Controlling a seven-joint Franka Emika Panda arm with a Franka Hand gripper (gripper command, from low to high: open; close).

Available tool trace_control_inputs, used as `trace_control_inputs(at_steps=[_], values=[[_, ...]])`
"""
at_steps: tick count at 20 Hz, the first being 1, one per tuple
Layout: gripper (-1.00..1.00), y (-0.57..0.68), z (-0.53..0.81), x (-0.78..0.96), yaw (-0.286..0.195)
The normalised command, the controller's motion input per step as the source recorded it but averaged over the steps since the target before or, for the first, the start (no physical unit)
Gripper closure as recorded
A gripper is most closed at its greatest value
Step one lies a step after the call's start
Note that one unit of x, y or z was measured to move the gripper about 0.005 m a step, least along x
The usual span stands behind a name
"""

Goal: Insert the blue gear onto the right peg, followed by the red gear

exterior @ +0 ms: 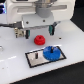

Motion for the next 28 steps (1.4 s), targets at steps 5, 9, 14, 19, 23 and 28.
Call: trace_control_inputs(at_steps=[5, 9, 14, 19, 23, 28], values=[[-1.00, 0.02, -0.26, -0.11, 0.000], [-1.00, 0.01, -0.22, -0.13, 0.000], [-1.00, -0.01, -0.22, -0.09, 0.000], [-1.00, 0.01, -0.21, -0.10, 0.000], [1.00, 0.03, -0.14, -0.16, 0.000], [1.00, 0.03, -0.03, -0.09, 0.000]])
